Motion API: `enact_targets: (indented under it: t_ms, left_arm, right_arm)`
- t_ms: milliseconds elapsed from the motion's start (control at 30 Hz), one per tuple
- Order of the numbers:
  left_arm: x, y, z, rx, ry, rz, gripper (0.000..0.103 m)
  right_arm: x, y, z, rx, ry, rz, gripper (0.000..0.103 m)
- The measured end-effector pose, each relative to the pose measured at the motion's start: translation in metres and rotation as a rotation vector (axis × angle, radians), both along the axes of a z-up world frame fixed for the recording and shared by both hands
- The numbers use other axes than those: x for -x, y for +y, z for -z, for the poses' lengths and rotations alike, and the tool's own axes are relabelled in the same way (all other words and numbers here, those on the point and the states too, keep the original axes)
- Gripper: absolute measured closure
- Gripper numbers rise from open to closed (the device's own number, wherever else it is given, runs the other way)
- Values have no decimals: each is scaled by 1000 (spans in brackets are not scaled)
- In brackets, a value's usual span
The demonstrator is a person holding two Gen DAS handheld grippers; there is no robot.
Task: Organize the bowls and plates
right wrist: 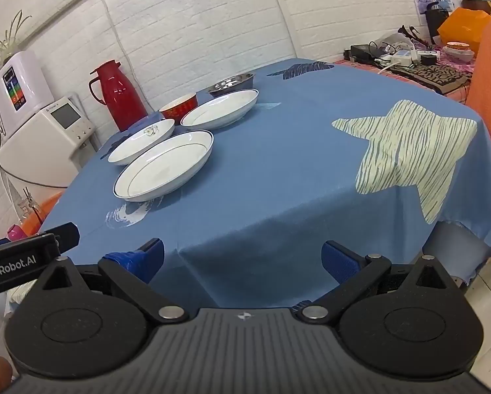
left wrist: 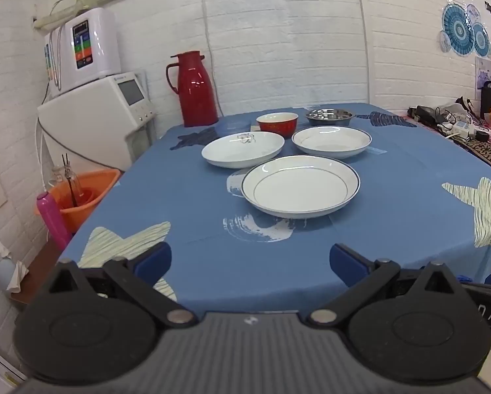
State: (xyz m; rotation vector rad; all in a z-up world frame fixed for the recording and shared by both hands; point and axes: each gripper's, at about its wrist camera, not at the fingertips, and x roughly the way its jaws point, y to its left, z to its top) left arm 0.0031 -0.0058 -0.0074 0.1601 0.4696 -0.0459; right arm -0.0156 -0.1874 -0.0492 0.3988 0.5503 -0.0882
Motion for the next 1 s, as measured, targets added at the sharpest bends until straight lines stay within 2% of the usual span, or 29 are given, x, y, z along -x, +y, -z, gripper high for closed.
enact_targets:
  t_ms: [200, 667, 1000]
  left_arm:
    - [1, 2, -1, 23, 14, 24, 1]
    - [2, 7, -5, 57, 7, 24, 1]
    - [5, 8, -6, 62, -13, 28, 1]
  right_arm:
    - [1, -1, -1, 13, -14, 12, 13]
    - [7, 6, -6, 130, -96, 14, 13]
    - [7, 8, -6, 100, -111, -21, 13]
